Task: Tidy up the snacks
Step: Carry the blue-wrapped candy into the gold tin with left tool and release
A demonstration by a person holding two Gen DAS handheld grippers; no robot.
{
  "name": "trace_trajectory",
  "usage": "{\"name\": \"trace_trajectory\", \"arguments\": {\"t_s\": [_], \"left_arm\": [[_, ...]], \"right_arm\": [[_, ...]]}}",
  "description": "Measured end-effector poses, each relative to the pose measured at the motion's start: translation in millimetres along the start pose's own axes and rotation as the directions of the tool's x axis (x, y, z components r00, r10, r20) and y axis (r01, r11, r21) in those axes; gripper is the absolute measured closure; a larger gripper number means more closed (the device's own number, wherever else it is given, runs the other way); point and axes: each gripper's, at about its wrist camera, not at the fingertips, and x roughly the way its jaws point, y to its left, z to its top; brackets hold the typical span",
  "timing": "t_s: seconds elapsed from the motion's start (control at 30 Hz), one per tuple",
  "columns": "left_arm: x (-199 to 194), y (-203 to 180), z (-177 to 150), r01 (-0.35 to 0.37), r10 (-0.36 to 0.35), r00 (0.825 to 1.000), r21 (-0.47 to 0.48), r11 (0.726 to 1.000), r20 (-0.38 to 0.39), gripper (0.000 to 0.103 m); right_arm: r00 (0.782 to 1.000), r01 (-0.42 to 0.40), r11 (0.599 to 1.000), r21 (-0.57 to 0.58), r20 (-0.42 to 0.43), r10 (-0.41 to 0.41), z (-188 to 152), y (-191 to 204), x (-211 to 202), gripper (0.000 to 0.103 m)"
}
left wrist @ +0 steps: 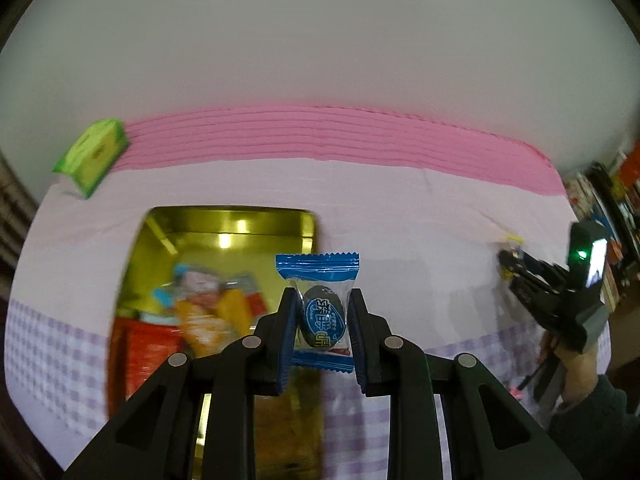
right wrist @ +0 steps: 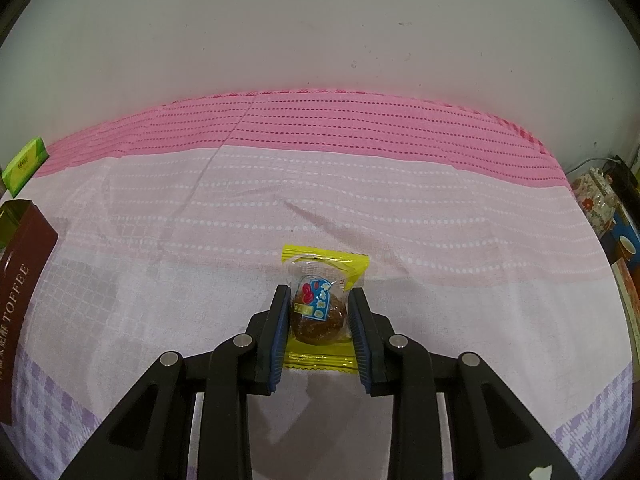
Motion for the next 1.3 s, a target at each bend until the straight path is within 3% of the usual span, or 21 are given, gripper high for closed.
{"name": "trace_trajectory", "arguments": {"t_s": [0.27, 0.63, 1.3], "left_arm": [[0, 64, -5, -0.087, 0.088, 0.996, -0.102, 0.991, 0.001, 0.078], [29, 109, -3, -0.188, 0.185, 0.982, -0.105, 0.977, -0.038, 0.077], [60, 116, -14, -0.245, 0.24, 0.965, -0.043, 0.969, -0.109, 0.077]], "right_arm": [[1.0, 0.0, 1.0, -0.002, 0.0, 0.0, 0, 0, 0, 0.075], [1.0, 0.01, 1.0, -0.011, 0.001, -0.01, 0, 2, 0, 0.075], [1.0, 0.023, 0.999, -0.022, 0.003, -0.023, 0, 5, 1, 0.075]]}}
